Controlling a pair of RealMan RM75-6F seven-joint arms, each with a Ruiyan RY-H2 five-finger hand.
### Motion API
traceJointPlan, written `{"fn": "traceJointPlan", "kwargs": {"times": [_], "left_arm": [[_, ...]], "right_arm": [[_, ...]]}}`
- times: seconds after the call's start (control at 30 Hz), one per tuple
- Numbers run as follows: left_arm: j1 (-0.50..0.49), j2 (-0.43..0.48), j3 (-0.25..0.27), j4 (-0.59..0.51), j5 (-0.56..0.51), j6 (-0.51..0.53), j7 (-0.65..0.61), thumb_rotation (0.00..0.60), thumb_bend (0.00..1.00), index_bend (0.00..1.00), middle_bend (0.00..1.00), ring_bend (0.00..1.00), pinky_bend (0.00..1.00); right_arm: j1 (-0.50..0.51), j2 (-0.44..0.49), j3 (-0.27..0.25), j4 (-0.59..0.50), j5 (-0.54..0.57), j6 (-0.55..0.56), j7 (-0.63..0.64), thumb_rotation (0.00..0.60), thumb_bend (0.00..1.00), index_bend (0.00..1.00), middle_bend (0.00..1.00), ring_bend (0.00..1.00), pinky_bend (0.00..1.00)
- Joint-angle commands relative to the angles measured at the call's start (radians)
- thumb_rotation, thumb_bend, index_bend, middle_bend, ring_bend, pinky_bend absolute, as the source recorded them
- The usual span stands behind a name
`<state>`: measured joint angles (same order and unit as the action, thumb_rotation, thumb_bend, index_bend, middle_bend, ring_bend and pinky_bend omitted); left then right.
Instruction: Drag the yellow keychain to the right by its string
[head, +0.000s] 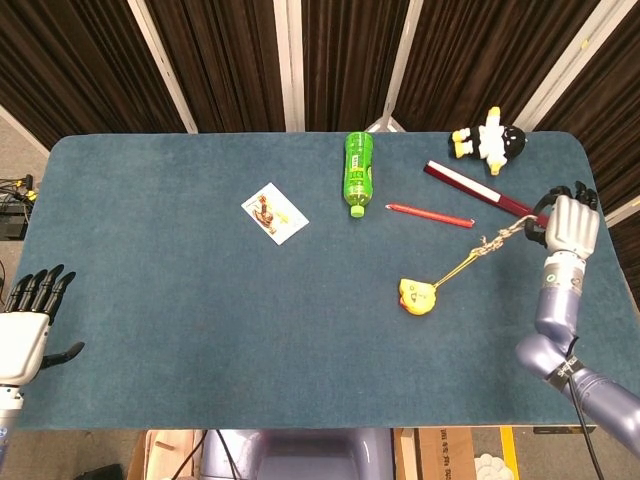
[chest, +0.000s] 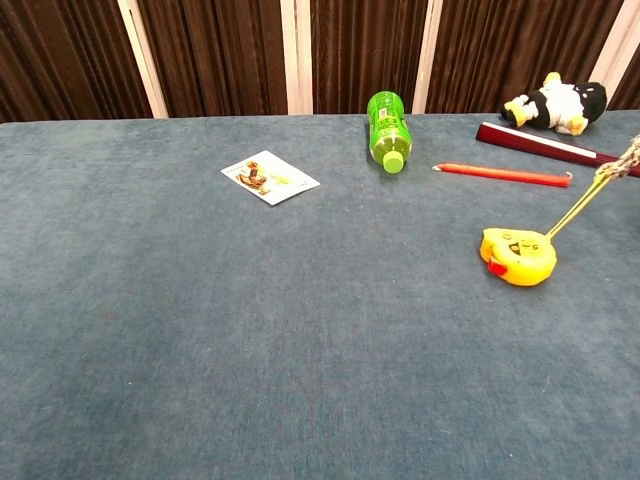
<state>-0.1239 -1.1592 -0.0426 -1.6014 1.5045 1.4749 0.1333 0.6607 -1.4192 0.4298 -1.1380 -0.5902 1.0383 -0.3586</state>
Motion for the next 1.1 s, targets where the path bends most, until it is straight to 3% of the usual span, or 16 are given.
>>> {"fn": "traceJointPlan", "kwargs": {"times": [0.03,0.4,0.47,0.63,0.87,1.1], "left_arm": [[0.000,0.000,0.000,0.000,-0.001,-0.001,0.001,0.600,0.00,0.00,0.00,0.00,0.00],[0.000,0.000,0.003,-0.002,0.003,0.000,0.007,0.600,0.00,0.00,0.00,0.00,0.00],[0.000,-0.001,0.002,-0.002,0.003,0.001,0.008,0.600,0.00,0.00,0.00,0.00,0.00],[-0.001,-0.001,0.003,-0.003,0.006,0.001,0.010,0.600,0.00,0.00,0.00,0.00,0.00],[0.000,0.000,0.003,-0.005,0.011,0.004,0.007,0.600,0.00,0.00,0.00,0.00,0.00],[0.001,0.002,0.004,-0.004,0.014,0.008,0.001,0.600,0.00,0.00,0.00,0.00,0.00]], "right_arm": [[0.004,0.006,0.000,0.019,0.008,-0.007,-0.018,0.600,0.54,0.72,0.27,0.02,0.01],[0.003,0.012,0.015,0.068,0.026,-0.015,-0.021,0.600,0.54,0.69,0.27,0.02,0.01],[-0.001,0.016,0.014,0.066,0.028,-0.023,-0.020,0.600,0.54,0.55,0.23,0.01,0.01],[-0.013,0.035,-0.009,0.030,0.036,-0.055,-0.046,0.600,0.54,0.02,0.04,0.00,0.00],[-0.028,0.064,-0.028,-0.057,0.048,-0.054,-0.074,0.600,0.45,0.00,0.00,0.00,0.00],[-0.065,0.124,-0.049,-0.171,0.010,-0.003,-0.074,0.600,0.26,0.00,0.00,0.00,0.00]]}}
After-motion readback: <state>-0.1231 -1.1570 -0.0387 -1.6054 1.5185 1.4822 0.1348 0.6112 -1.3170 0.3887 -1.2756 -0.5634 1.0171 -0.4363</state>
